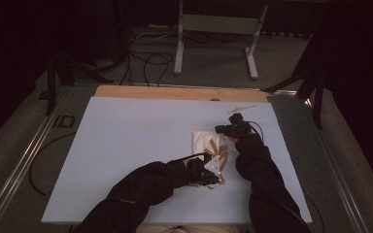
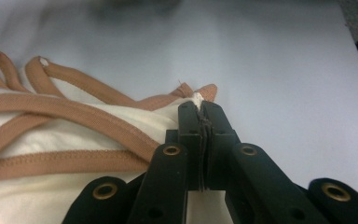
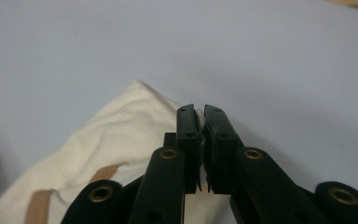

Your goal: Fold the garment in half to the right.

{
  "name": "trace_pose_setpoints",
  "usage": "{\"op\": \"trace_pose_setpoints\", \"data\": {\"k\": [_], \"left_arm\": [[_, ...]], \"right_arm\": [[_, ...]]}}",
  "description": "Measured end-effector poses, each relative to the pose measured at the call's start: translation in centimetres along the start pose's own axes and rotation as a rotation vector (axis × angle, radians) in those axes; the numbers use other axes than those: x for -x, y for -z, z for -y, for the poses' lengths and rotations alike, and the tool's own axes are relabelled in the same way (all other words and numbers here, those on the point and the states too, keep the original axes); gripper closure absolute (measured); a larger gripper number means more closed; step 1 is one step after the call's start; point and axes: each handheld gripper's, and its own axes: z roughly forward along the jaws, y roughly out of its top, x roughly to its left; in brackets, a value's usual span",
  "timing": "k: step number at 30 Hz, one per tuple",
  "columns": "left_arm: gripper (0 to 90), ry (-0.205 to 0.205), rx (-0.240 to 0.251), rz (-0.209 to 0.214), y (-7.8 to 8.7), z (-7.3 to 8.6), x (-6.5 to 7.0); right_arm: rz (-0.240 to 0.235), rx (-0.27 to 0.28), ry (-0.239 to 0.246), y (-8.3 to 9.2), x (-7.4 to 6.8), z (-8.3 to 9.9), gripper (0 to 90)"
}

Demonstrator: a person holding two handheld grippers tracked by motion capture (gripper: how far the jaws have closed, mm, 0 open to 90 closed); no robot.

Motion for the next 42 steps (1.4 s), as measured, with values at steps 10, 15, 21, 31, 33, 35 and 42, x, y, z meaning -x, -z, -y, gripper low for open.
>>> {"op": "trace_pose_setpoints", "data": {"k": [10, 15, 21, 31, 33, 35, 42], "left_arm": [[88.3, 0.066, 0.026, -0.011, -0.6, -0.2, -0.5], [87.6, 0.083, 0.01, -0.012, -0.8, -0.3, -0.6], [85.6, 0.09, 0.01, -0.009, -0.9, -0.4, -0.5], [67.6, 0.098, 0.044, 0.004, -0.8, -0.4, 0.1], [60.9, 0.097, 0.058, -0.001, -0.7, -0.5, 0.3], [58.8, 0.097, 0.058, -0.001, -0.7, -0.5, 0.3], [38.6, 0.143, 0.156, -0.023, 1.3, -0.2, 0.6]], "right_arm": [[0.003, -0.005, -0.022, -0.7, 0.8, -0.1, 85.6], [0.003, -0.012, -0.043, -0.8, 1.2, 0.6, 84.8], [0.021, -0.017, -0.05, -0.6, 1.5, 1.1, 80.6], [0.063, -0.012, -0.058, 0.2, 1.6, 1.3, 68.2], [0.059, -0.008, -0.066, 0.5, 1.7, 1.4, 63.9], [0.066, -0.001, -0.065, 0.7, 1.7, 1.4, 63.9], [0.041, 0.028, -0.059, 2.5, 0.4, 0.5, 41.8]]}}
